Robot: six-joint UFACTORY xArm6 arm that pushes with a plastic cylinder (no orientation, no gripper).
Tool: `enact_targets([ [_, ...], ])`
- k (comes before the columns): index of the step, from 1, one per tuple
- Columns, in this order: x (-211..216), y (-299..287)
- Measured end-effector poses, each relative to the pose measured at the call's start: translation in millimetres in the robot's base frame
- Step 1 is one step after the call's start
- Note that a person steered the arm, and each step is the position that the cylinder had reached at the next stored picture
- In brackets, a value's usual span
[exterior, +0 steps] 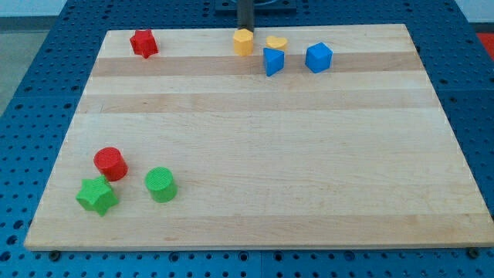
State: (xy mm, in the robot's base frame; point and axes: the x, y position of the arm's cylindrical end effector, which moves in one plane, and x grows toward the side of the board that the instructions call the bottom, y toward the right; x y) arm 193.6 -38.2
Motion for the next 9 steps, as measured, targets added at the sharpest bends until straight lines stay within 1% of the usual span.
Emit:
enact_targets([
  [1,0.6,-34.9],
  [2,13.1,-56.2],
  [3,38.7,-68.3],
  [4,75.7,-79.0],
  [5,124.3,-95.2],
  [7,208.1,-165.1],
  [9,292.0,-249.4],
])
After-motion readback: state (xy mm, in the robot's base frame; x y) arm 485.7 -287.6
